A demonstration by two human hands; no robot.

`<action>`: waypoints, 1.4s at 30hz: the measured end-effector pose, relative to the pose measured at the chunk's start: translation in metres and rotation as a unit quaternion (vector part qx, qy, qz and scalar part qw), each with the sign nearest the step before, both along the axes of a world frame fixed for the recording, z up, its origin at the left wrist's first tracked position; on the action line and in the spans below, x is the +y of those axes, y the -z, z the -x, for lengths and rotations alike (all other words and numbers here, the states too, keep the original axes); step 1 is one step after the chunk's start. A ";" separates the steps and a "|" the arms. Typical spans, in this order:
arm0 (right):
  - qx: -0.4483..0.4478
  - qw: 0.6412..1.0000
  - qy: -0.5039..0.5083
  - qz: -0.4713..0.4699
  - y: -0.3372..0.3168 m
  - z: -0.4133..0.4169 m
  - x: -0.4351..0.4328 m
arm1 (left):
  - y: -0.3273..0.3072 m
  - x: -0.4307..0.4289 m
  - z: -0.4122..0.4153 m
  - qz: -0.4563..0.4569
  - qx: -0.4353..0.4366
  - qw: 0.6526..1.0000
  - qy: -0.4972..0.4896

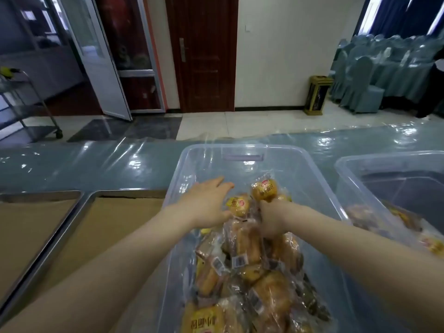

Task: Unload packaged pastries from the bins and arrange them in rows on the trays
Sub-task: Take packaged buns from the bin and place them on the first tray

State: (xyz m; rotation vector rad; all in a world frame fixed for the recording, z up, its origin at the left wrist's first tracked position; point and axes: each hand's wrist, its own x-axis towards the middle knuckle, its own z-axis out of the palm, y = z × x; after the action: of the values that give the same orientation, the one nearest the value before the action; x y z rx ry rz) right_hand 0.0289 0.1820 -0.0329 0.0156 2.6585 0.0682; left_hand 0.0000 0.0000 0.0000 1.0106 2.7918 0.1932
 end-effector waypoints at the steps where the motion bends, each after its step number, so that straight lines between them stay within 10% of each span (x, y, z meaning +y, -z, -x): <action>1: -0.042 0.999 -0.004 0.001 0.005 -0.001 0.001 | 0.004 0.004 0.001 0.005 -0.020 1.000 -0.004; 13: -0.134 0.988 -0.029 -0.070 0.034 -0.015 -0.001 | 0.067 0.030 -0.021 0.037 -0.157 0.987 -0.018; 27: 0.203 0.979 0.004 -0.013 0.032 0.005 0.019 | 0.100 0.028 -0.019 0.109 -0.038 0.990 -0.082; 35: 0.148 0.976 0.008 -0.157 0.030 0.038 0.031 | 0.094 0.033 0.013 0.040 -0.048 0.996 -0.067; 42: 0.069 0.997 -0.017 -0.002 0.042 0.058 0.042 | 0.118 0.055 0.021 0.033 -0.100 0.993 -0.059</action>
State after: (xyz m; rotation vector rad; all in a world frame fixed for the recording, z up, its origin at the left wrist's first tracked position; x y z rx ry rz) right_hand -0.0288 0.2237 -0.0751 -0.0234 2.7979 0.0864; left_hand -0.0213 0.0547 -0.1180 0.7677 2.6572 0.2039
